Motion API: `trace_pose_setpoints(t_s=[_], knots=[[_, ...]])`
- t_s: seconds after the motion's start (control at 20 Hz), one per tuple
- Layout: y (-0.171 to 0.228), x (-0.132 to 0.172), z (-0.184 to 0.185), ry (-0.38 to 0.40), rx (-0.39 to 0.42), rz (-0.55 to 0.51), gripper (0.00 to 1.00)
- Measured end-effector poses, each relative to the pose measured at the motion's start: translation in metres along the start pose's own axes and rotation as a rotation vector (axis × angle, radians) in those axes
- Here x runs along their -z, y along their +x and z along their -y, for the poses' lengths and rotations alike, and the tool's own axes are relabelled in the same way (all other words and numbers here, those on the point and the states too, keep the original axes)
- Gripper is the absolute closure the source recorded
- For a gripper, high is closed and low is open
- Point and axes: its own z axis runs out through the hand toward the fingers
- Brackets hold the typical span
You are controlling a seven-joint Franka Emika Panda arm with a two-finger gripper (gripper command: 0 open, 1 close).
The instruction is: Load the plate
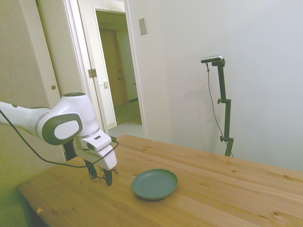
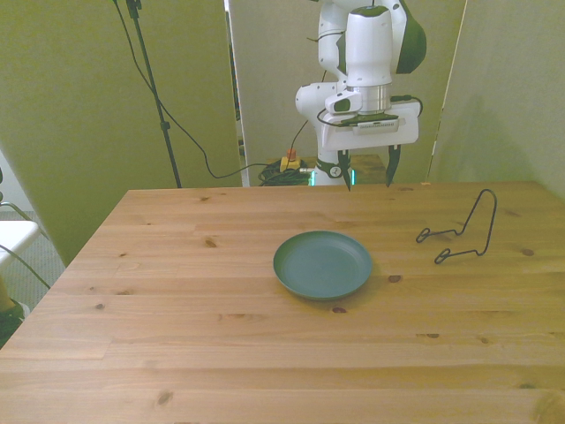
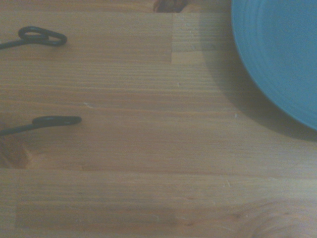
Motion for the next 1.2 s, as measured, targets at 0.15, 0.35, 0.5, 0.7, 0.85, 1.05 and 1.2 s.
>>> trace_pose_setpoints(t_s=[0.15,0.35,0.5,0.7,0.85,1.05,1.2], knots=[[0.001,0.000,0.001,-0.002,-0.003,0.004,0.00],[0.020,0.009,0.007,-0.020,-0.054,-0.030,0.00],[0.037,0.011,0.015,-0.054,-0.109,-0.078,0.00],[0.055,0.003,0.036,-0.099,-0.166,-0.158,0.00],[0.066,-0.008,0.056,-0.128,-0.177,-0.185,0.00],[0.078,-0.027,0.078,-0.186,-0.173,-0.195,0.00],[0.084,-0.041,0.094,-0.232,-0.154,-0.191,0.00]])
